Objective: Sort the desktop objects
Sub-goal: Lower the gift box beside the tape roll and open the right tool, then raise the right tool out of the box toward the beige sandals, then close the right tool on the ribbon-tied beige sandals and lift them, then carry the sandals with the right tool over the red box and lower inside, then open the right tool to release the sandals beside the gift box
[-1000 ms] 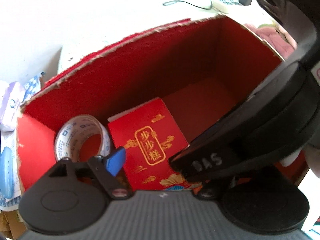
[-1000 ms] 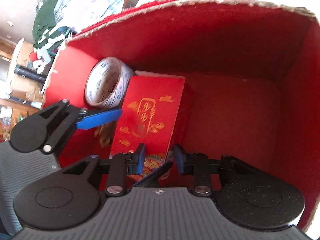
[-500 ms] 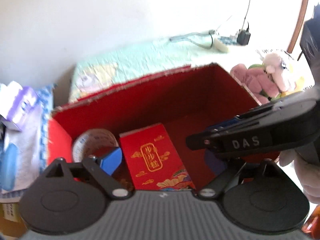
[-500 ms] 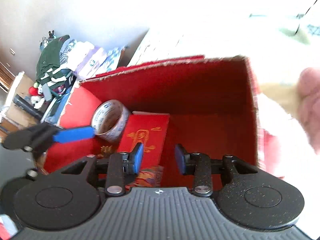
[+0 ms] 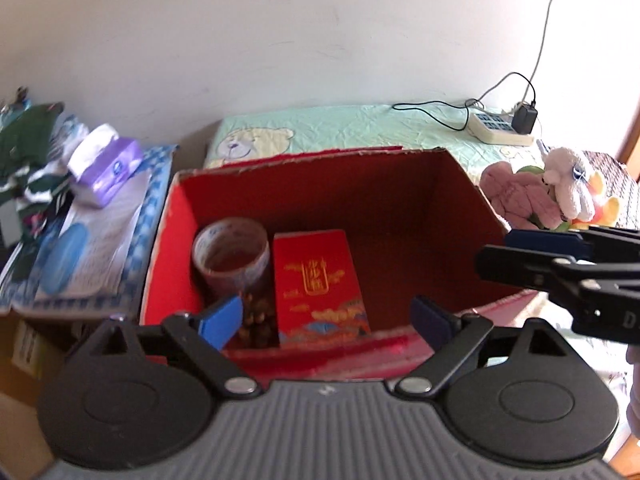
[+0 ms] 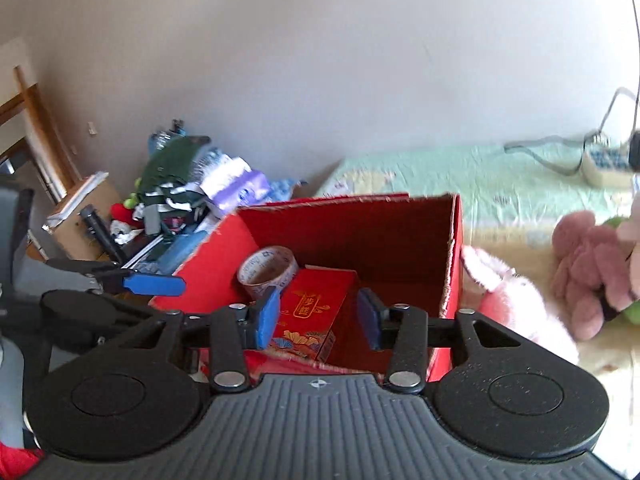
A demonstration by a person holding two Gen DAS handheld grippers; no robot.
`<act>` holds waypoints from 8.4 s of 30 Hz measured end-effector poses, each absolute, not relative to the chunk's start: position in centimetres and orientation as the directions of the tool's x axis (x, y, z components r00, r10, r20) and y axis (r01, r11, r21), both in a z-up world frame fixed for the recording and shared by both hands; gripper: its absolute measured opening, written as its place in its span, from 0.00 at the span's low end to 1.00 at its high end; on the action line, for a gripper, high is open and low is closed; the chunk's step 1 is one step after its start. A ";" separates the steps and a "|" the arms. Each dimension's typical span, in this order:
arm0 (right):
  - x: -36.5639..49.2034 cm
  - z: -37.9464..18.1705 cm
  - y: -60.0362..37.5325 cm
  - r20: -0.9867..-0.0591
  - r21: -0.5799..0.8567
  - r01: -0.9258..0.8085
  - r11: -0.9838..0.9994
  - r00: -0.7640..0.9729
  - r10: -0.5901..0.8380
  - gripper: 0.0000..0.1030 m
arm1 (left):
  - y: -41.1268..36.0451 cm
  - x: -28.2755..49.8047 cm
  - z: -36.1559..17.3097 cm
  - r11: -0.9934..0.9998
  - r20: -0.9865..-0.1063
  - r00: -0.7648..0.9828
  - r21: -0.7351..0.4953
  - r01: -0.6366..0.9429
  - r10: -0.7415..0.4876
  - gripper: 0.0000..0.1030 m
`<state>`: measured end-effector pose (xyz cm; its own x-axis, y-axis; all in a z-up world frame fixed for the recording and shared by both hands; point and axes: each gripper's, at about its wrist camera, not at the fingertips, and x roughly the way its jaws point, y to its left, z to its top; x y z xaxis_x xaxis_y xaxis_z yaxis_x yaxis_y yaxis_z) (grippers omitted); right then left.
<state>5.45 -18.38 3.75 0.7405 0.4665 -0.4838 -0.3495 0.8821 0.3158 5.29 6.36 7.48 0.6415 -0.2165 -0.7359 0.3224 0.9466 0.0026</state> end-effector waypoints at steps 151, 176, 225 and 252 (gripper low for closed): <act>-6.6 2.3 -22.9 -0.473 0.720 0.102 0.686 0.796 0.378 0.27 | 0.4 -1.2 7.6 0.338 -0.572 0.112 -0.306 0.890 -0.813 0.70; 11.2 7.7 -19.4 -0.349 0.455 -0.368 0.811 0.765 0.542 0.27 | 3.1 10.4 9.3 0.643 -0.477 0.502 -0.194 0.741 -0.722 0.70; 20.7 -3.4 -11.7 -0.919 0.326 -0.074 0.943 0.208 0.334 0.28 | 3.9 16.6 -0.1 0.794 -0.818 0.348 -0.201 0.574 -0.459 0.74; 18.3 -1.5 -13.7 -0.871 0.322 -0.086 0.943 0.363 0.330 0.21 | 3.8 15.8 0.0 0.831 -0.813 0.418 -0.137 0.540 -0.406 0.75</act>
<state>18.26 -13.74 -1.51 0.3629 0.3304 -0.8713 -0.0857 0.9429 0.3218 15.75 3.78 -0.03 0.4182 -0.4060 -0.8126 0.5395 0.8307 -0.1374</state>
